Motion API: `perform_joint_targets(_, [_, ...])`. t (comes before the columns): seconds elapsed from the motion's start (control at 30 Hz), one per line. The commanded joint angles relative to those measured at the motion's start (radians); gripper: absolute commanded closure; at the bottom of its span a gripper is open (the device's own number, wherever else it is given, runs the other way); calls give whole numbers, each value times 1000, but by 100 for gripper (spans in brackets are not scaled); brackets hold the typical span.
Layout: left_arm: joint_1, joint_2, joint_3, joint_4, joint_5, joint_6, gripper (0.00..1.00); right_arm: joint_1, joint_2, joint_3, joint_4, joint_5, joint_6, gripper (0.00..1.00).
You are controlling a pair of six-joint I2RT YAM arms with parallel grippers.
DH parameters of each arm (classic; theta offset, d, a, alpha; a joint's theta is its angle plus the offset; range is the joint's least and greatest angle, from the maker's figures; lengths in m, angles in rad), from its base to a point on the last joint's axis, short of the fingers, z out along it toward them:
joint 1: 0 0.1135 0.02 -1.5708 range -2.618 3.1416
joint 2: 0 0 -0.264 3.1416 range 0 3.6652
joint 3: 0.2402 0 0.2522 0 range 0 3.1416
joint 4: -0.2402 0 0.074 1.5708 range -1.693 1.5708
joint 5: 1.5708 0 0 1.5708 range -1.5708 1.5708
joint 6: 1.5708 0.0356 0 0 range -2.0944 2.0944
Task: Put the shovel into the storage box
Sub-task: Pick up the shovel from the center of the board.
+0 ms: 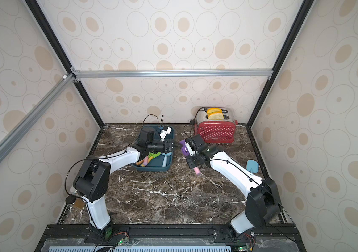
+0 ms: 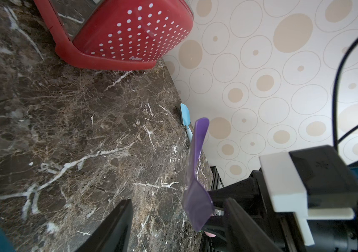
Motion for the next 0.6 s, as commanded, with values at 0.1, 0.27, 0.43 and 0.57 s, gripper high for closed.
perform_joint_targets(0.1, [-12,-37,12,22,-33,-9,48,27,14,38,-22,37,-11,100])
perform_joint_targets(0.27, [-35,-25,33,23,-36,-13,61,47,26,60,-34,69,-18,100])
perform_joint_targets(0.43, [-51,-14,45,24,-45,-16,67,79,49,88,-52,113,-28,100])
perform_joint_targets(0.57, [-53,-16,44,27,-49,-20,82,93,53,95,-55,138,-30,100])
